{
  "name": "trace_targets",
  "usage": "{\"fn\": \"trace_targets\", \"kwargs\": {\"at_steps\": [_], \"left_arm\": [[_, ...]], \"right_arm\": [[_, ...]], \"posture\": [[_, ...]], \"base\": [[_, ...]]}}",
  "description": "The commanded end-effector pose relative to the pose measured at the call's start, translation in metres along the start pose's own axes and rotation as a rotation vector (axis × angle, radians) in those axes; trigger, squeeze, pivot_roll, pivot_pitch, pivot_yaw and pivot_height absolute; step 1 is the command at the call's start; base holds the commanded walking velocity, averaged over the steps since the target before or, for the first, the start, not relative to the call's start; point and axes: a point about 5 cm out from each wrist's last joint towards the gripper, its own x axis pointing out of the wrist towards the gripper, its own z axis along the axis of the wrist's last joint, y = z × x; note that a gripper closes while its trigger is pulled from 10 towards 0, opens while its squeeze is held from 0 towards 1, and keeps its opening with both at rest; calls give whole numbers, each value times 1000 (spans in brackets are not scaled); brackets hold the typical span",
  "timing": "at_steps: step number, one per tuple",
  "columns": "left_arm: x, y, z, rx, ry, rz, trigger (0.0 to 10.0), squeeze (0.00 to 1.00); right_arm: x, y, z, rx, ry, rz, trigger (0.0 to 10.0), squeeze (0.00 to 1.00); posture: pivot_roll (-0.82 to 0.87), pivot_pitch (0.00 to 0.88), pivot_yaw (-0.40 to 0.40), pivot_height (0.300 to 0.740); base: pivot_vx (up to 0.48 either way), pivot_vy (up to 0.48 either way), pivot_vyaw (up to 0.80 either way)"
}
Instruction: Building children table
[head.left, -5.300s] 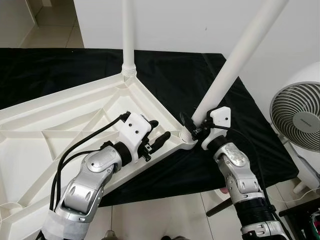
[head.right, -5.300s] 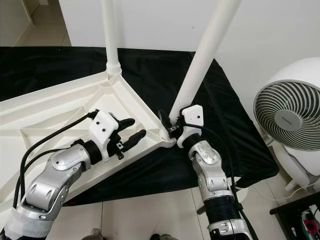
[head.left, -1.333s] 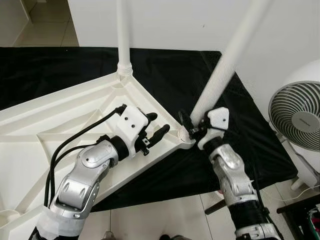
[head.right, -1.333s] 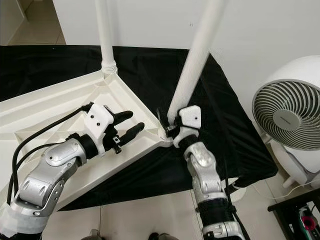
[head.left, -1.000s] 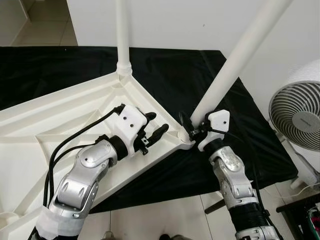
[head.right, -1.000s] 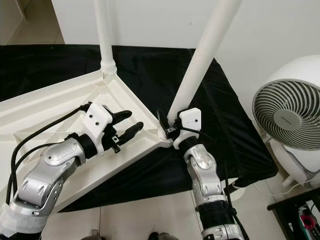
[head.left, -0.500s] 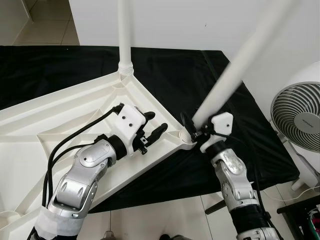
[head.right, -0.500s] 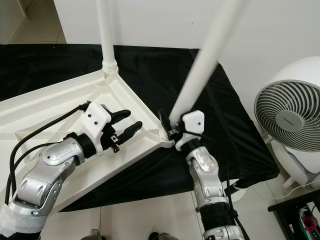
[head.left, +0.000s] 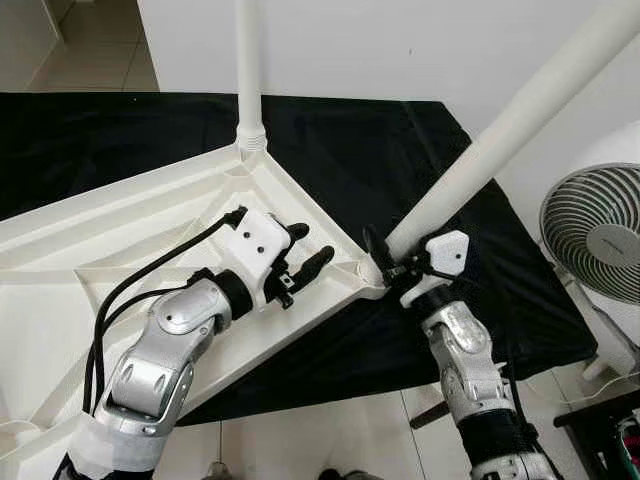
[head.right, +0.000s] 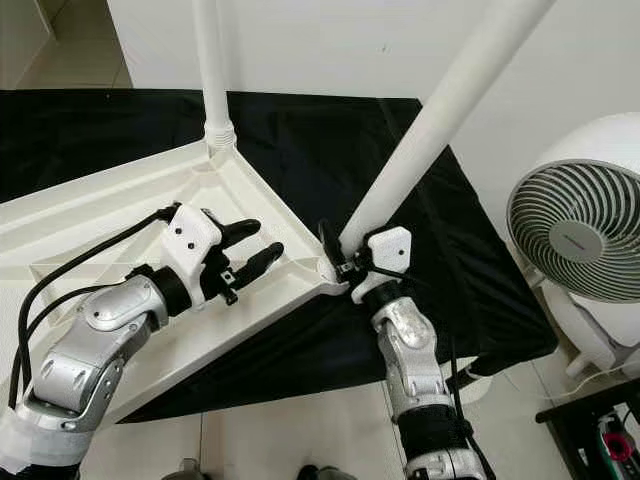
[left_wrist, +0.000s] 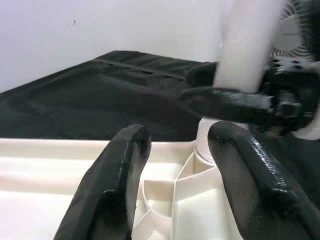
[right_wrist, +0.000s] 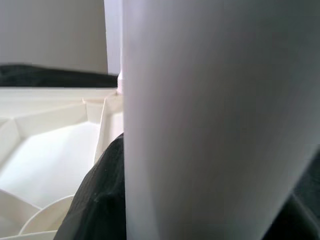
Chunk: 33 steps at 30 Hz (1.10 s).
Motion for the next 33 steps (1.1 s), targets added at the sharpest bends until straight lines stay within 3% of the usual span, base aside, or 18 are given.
{"fn": "trace_targets", "kwargs": {"at_steps": [1,5,11,18,19,25,33], "left_arm": [[0,0,3,5,-8,6,10000,0],[0,0,3,5,-9,7,10000,0],[0,0,4,6,-11,9,10000,0],[-1,1,4,8,-8,13,10000,0],[-1,1,3,8,-7,13,10000,0],[-2,2,4,12,-6,11,10000,0],[-2,2,4,18,-4,7,10000,0]], "right_arm": [[-21,-4,-46,26,284,-33,10000,0],[-8,-1,-37,14,332,61,10000,0],[-4,-2,-34,10,348,103,10000,0],[-9,-13,-42,11,393,58,10000,0],[-10,-18,-43,74,377,6,10000,0],[-16,-21,-48,203,357,-81,10000,0],[-27,-9,-55,165,344,-81,10000,0]], "posture": [[198,126,-68,740],[197,123,-71,740],[200,124,-73,740],[203,128,-69,740],[203,128,-67,740],[206,129,-63,740],[204,130,-56,740]], "base": [[0,0,0],[0,0,0],[0,0,0],[0,0,0],[0,0,0],[0,0,0],[0,0,0]]}}
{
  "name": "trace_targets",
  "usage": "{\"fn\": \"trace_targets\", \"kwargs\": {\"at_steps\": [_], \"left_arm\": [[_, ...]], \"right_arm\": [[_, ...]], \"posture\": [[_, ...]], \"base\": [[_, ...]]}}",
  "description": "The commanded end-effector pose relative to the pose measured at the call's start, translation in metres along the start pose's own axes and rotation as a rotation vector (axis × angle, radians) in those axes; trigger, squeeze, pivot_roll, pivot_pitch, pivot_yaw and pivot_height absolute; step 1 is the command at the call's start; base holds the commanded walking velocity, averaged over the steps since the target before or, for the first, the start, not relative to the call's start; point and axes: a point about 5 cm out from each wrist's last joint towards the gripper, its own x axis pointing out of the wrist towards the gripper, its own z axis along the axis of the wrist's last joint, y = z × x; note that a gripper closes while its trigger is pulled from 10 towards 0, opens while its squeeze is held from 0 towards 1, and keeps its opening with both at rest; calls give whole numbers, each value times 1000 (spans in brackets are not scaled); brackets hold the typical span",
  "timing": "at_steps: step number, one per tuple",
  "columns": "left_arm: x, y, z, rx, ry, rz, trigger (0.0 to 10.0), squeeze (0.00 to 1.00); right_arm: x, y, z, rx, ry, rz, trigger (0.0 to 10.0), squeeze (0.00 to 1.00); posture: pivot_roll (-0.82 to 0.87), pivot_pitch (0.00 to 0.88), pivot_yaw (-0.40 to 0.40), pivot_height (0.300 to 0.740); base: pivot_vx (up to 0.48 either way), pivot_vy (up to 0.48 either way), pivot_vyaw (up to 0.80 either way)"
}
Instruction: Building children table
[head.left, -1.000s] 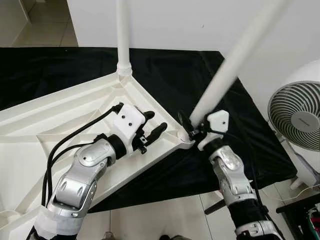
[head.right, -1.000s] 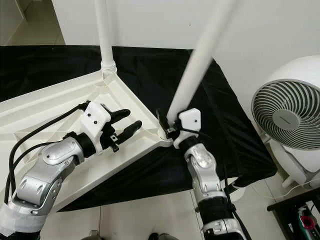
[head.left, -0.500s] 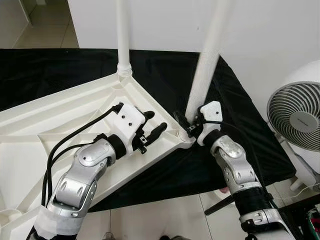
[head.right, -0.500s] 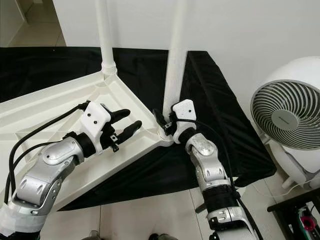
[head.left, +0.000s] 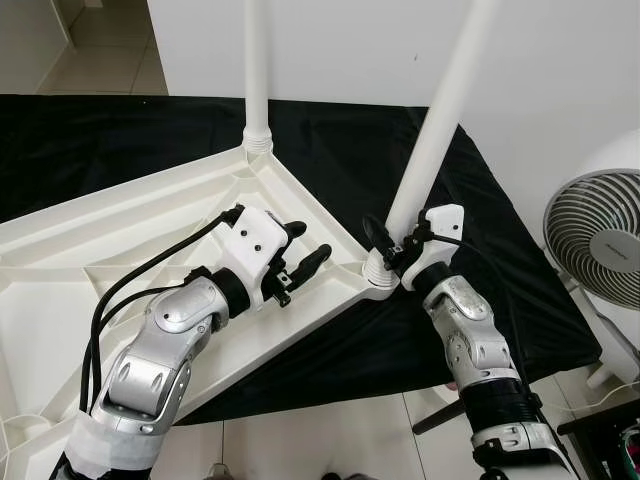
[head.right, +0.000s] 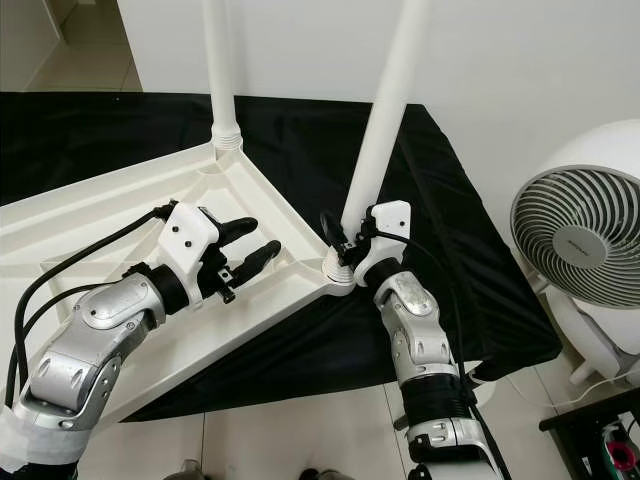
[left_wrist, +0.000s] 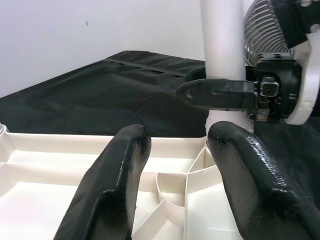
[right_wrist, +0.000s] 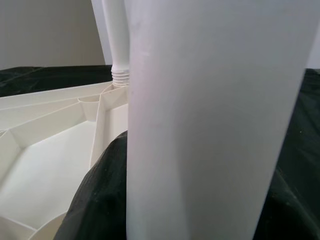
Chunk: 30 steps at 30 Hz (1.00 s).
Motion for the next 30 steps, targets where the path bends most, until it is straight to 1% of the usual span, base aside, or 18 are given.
{"fn": "trace_targets", "kwargs": {"at_steps": [1,2,3,4,7,12,15,17,18,19,20,21,22,23,24,28,29,30], "left_arm": [[-1,-1,4,10,-9,0,10000,0],[-1,0,4,12,-7,-1,10000,0],[-1,0,4,12,-7,-1,10000,0],[-1,0,4,13,-5,-1,10000,0],[0,0,3,16,2,-1,10000,0],[1,0,3,18,6,-2,10000,0],[4,-2,0,31,26,-14,10000,0],[5,-1,-1,32,32,-14,10000,0],[5,-1,-1,32,32,-14,10000,0],[6,-1,-1,25,32,-19,10000,0],[7,-1,0,17,26,-23,10000,188],[7,-1,0,17,26,-23,10000,188],[8,-2,1,9,19,-29,10000,824],[9,-2,2,-14,8,-40,10000,824],[9,-3,3,-28,-4,-56,10000,1000],[11,-4,6,-54,-23,-64,10000,1000],[15,-2,7,-58,-23,-54,10000,1000],[15,-2,7,-58,-23,-54,10000,1000]], "right_arm": [[-28,-3,-55,19,246,-57,10000,0],[-29,3,-51,-16,213,-22,10000,0],[-29,3,-51,-16,213,-22,10000,0],[-30,8,-48,-42,177,-1,10000,0],[-29,12,-39,-56,105,12,10000,0],[-25,12,-33,-51,69,7,10000,0],[-12,6,-14,-44,26,-6,10000,0],[-5,3,-5,-59,30,-5,10000,0],[-5,3,-5,-59,30,-5,10000,0],[-1,1,-3,-107,53,-4,10000,0],[2,0,3,-118,54,9,10000,0],[2,0,3,-118,54,9,10000,0],[5,1,9,-123,44,22,10000,0],[7,1,15,-119,29,36,10000,0],[9,3,21,-104,6,55,10000,0],[11,4,30,-97,-25,82,10000,0],[11,5,35,-77,-46,107,10000,0],[11,5,35,-77,-46,107,10000,0]], "posture": [[204,130,-56,740],[204,130,-56,740],[204,130,-56,740],[204,130,-57,740],[202,128,-55,740],[199,123,-54,740],[201,109,-57,740],[201,106,-58,740],[201,106,-58,740],[200,99,-60,740],[199,97,-61,740],[199,97,-61,740],[198,93,-63,740],[196,90,-64,740],[196,90,-64,740],[196,80,-67,740],[201,75,-72,740],[201,75,-72,740]], "base": [[0,0,0],[0,0,0],[0,0,0],[0,0,0],[0,0,0],[0,0,0],[0,0,0],[0,0,0],[0,0,0],[0,0,0],[0,0,0],[0,0,0],[0,0,0],[0,0,0],[0,0,0],[0,0,0],[0,0,0],[0,0,0]]}}
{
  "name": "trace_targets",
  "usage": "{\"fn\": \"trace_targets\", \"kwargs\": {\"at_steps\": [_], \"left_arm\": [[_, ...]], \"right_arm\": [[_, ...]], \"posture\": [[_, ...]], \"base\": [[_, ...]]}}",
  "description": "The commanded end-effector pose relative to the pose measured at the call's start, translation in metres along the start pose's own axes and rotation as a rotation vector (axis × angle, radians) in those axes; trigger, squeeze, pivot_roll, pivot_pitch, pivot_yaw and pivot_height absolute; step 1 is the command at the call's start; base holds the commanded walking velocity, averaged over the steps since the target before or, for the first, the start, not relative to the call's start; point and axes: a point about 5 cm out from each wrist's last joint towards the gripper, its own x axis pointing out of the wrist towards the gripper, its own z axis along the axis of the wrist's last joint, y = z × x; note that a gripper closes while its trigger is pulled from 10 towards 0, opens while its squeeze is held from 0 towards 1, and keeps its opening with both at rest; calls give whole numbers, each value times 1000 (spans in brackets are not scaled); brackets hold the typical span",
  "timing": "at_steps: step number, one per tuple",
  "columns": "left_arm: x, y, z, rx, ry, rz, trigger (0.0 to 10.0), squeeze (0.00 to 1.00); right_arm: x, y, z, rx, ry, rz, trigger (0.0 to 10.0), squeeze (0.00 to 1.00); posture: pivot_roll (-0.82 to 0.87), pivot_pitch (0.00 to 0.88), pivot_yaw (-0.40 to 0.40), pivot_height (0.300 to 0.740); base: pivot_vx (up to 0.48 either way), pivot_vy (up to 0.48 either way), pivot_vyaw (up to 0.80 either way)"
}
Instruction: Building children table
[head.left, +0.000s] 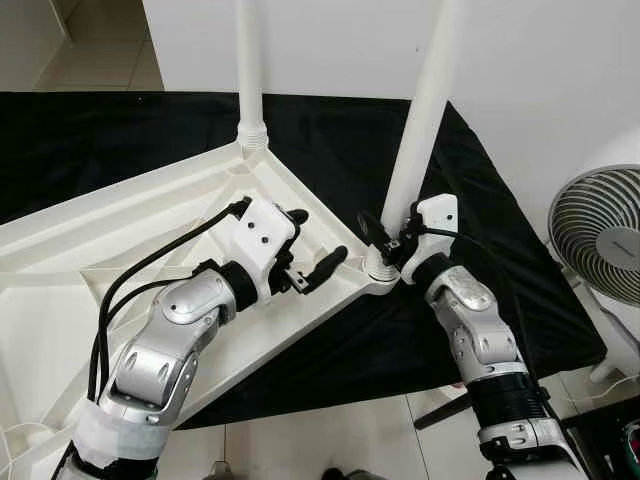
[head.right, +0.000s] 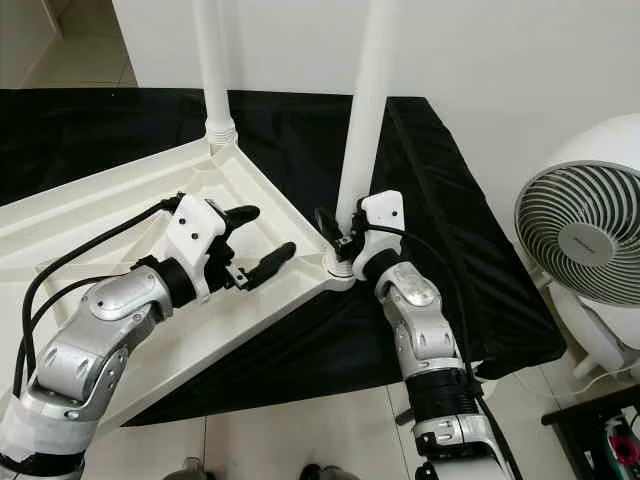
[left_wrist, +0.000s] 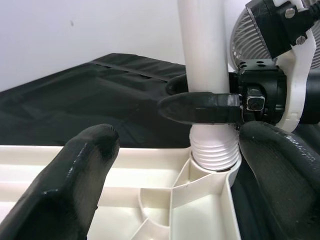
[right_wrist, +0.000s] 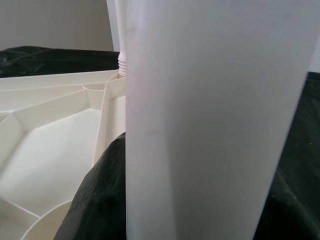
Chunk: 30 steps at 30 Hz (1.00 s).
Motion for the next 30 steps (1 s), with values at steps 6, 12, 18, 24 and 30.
{"fn": "trace_targets", "kwargs": {"at_steps": [6,12,18,24,30], "left_arm": [[28,8,17,-113,-56,-59,10000,0],[44,17,44,-241,-151,-140,10000,0],[49,21,56,-295,-191,-226,10000,0],[54,23,65,-325,-209,-295,10000,0],[56,22,68,-312,-205,-333,10000,0]], "right_arm": [[2,7,15,49,-90,104,10000,0],[4,11,25,69,-129,162,10000,0],[5,10,27,29,-124,190,10000,0],[4,12,26,-16,-96,262,10000,0],[3,14,22,-35,-61,303,10000,0]], "posture": [[204,49,-81,740],[191,4,-73,740],[177,0,-61,740],[161,0,-36,740],[149,0,-15,740]], "base": [[0,0,0],[0,0,0],[0,0,0],[0,0,0],[0,0,0]]}}
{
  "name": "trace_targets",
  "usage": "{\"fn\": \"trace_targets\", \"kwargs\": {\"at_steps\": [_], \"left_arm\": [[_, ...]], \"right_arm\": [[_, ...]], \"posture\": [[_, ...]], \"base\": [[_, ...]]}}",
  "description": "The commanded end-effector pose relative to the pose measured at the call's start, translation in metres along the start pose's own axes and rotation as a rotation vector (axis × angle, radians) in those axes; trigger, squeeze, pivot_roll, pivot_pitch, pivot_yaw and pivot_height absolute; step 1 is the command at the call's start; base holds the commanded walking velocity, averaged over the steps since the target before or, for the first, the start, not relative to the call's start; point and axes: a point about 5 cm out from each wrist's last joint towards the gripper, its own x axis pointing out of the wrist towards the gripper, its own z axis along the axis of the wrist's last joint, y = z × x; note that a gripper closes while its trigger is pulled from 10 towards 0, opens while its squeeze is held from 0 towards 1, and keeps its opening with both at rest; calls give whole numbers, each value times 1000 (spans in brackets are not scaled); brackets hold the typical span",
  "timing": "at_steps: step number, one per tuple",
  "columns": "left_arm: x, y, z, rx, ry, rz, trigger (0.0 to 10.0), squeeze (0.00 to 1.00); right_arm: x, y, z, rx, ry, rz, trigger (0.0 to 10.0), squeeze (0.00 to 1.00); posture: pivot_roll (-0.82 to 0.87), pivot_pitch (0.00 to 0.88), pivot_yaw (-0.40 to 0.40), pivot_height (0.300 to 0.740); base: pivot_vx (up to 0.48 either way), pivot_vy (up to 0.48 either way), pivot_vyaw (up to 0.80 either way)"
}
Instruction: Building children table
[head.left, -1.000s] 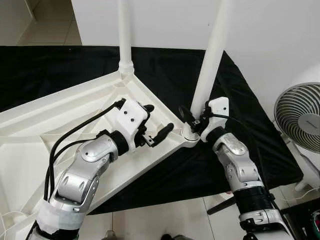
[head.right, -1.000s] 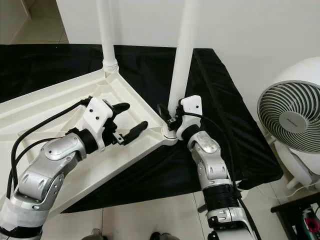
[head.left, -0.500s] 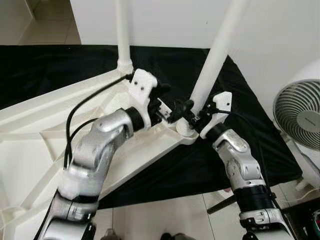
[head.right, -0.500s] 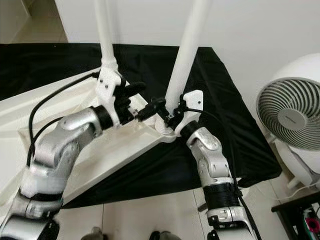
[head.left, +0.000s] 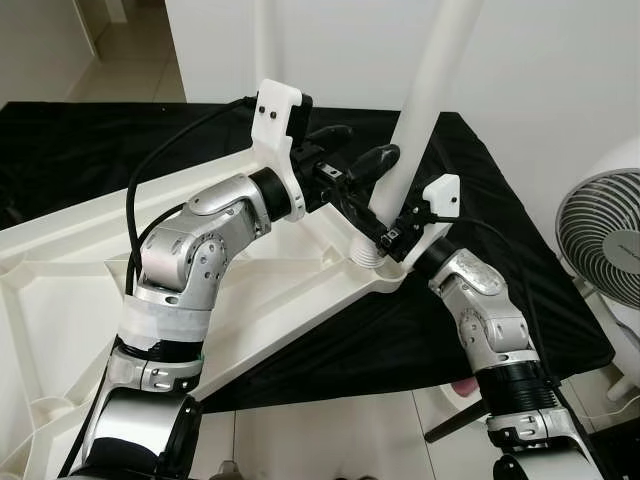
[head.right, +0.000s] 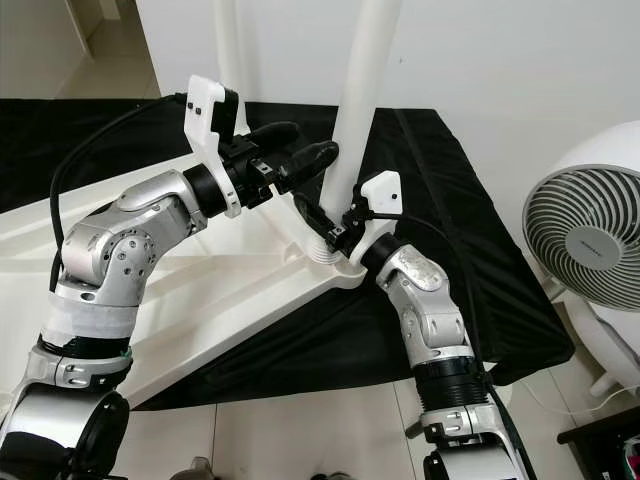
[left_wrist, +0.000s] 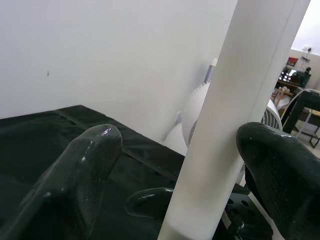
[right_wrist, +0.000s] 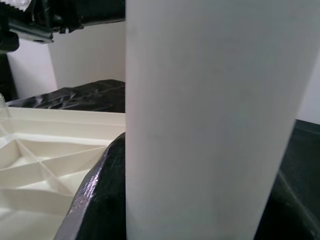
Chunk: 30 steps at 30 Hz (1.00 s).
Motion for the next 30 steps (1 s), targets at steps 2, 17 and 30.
{"fn": "trace_targets", "kwargs": {"at_steps": [2,17,30], "left_arm": [[6,-12,5,8,12,-196,10000,0],[2,-26,-2,71,68,-362,10000,0],[2,-27,-13,116,104,-320,10000,0]], "right_arm": [[0,5,-4,-15,37,54,10000,0],[3,0,-15,7,97,26,10000,0],[6,1,-17,3,95,2,10000,0]], "posture": [[146,0,-10,740],[138,0,23,740],[138,0,3,740]], "base": [[0,0,0],[0,0,0],[0,0,0]]}}
